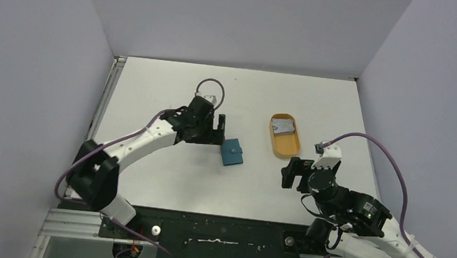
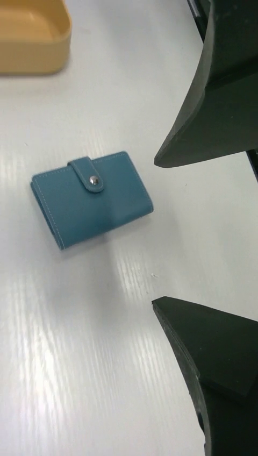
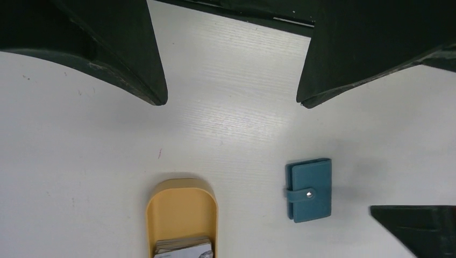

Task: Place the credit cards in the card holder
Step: Place the card holder at the center of the board, then reset both arms

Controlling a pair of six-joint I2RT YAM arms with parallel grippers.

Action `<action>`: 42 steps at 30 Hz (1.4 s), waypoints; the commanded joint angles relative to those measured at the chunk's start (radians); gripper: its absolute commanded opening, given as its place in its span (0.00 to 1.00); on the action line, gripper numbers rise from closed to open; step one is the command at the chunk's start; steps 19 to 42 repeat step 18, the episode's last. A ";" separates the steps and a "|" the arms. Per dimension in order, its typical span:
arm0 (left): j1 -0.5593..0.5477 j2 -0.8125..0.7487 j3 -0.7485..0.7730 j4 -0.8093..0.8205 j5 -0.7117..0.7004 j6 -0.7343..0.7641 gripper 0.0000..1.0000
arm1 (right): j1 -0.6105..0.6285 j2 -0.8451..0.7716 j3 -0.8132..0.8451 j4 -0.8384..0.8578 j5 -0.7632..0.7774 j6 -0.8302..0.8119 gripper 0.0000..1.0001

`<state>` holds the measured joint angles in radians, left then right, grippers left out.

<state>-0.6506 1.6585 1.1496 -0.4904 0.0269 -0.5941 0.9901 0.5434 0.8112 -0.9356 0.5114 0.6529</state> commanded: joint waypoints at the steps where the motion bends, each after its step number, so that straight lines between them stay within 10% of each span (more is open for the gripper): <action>1: -0.001 -0.305 -0.039 -0.057 -0.205 0.018 0.93 | 0.004 -0.009 0.048 0.027 0.229 0.138 1.00; 15: -0.021 -0.928 -0.256 -0.113 -0.483 0.128 0.97 | 0.004 0.015 0.212 0.014 0.587 -0.026 1.00; 42: -0.021 -0.944 -0.260 -0.123 -0.502 0.123 0.97 | 0.005 -0.011 0.206 0.050 0.562 -0.081 1.00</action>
